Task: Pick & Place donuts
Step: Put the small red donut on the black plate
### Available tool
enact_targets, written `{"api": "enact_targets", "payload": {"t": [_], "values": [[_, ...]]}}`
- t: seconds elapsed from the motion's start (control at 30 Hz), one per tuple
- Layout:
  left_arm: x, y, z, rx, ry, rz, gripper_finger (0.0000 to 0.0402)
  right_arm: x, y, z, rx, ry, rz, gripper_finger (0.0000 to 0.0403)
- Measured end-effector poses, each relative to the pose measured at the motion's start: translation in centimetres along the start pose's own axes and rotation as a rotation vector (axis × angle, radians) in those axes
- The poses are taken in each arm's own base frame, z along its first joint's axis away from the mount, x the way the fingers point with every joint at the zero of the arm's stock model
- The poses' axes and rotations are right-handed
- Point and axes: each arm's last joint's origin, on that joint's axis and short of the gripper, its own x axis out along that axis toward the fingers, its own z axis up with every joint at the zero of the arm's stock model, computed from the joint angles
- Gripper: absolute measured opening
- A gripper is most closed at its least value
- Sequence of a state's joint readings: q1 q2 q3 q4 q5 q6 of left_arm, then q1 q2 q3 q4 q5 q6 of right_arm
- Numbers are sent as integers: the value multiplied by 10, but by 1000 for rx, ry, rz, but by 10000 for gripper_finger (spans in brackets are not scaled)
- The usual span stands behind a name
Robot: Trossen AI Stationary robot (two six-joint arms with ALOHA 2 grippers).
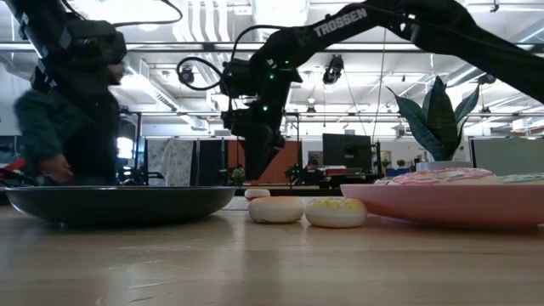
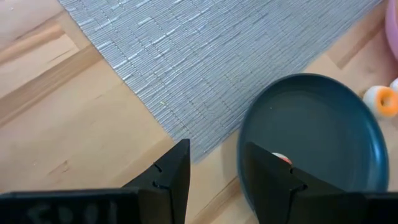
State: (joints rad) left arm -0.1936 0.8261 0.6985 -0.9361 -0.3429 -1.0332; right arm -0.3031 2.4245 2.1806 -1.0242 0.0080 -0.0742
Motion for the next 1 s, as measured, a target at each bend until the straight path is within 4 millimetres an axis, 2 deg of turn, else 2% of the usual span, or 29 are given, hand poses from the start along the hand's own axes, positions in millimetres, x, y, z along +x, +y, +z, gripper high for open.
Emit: {"api": "enact_targets", "payload": {"t": [0.23, 0.53, 0.73, 0.87, 1.0], "values": [[3, 2, -1, 12, -28, 30, 119, 14, 2, -2, 68, 41, 8, 175], [7, 5, -4, 15, -20, 45, 119, 23, -1, -3, 62, 56, -68, 173], [7, 5, -4, 9, -20, 45, 119, 36, -4, -6, 49, 82, -73, 169], [7, 5, -4, -6, -21, 45, 119, 39, -4, -7, 31, 94, -85, 136], [7, 5, -4, -13, -22, 46, 119, 36, -7, -7, 44, 88, -85, 71]]}}
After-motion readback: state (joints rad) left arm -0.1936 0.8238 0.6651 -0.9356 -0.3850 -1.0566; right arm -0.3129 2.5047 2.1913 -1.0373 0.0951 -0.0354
